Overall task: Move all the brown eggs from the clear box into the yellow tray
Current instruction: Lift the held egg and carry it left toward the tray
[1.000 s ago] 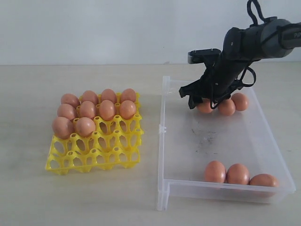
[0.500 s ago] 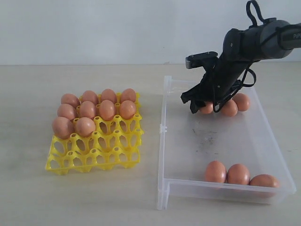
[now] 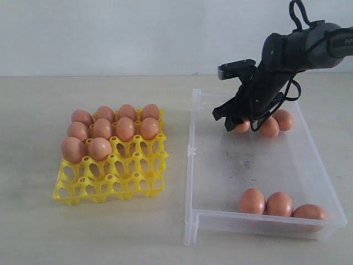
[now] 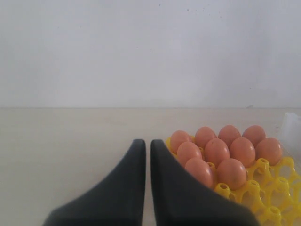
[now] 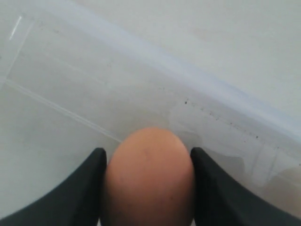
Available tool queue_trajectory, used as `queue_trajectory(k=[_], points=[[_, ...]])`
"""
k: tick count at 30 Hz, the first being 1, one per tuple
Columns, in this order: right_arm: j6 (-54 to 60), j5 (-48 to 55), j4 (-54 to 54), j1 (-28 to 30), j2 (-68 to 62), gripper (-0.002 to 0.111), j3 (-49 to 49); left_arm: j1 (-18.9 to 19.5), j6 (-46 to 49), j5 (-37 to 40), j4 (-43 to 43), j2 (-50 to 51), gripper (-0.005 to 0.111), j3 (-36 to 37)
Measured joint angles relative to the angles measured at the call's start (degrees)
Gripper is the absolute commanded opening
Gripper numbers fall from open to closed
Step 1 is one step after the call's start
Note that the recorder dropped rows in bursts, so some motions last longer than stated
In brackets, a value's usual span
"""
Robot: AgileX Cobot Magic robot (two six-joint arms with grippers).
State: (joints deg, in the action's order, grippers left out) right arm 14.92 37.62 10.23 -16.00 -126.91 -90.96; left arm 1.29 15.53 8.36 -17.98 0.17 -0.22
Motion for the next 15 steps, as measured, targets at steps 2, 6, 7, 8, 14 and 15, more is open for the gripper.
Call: queue_trajectory(k=[2, 6, 7, 8, 14, 15], points=[[0.0, -2.54, 0.82, 0.0, 1.38, 0.0, 1.43, 0.0, 0.0, 0.0, 0.0, 0.0, 0.004, 0.0], [0.0, -12.53, 2.86, 0.0, 6.59, 0.0, 7.66, 0.0, 0.0, 0.0, 0.0, 0.0, 0.004, 0.0], [0.12, -15.31, 3.47, 0.0, 8.24, 0.0, 9.51, 0.0, 0.0, 0.0, 0.0, 0.0, 0.004, 0.0], [0.11, -18.89, 3.88, 0.0, 9.92, 0.0, 11.99, 0.0, 0.0, 0.0, 0.0, 0.0, 0.004, 0.0], [0.11, -39.09, 4.39, -0.56, 18.52, 0.0, 26.65, 0.0, 0.0, 0.0, 0.0, 0.0, 0.004, 0.0], [0.11, -42.62, 4.39, -0.99, 19.76, 0.0, 28.88, 0.0, 0.0, 0.0, 0.0, 0.0, 0.004, 0.0]])
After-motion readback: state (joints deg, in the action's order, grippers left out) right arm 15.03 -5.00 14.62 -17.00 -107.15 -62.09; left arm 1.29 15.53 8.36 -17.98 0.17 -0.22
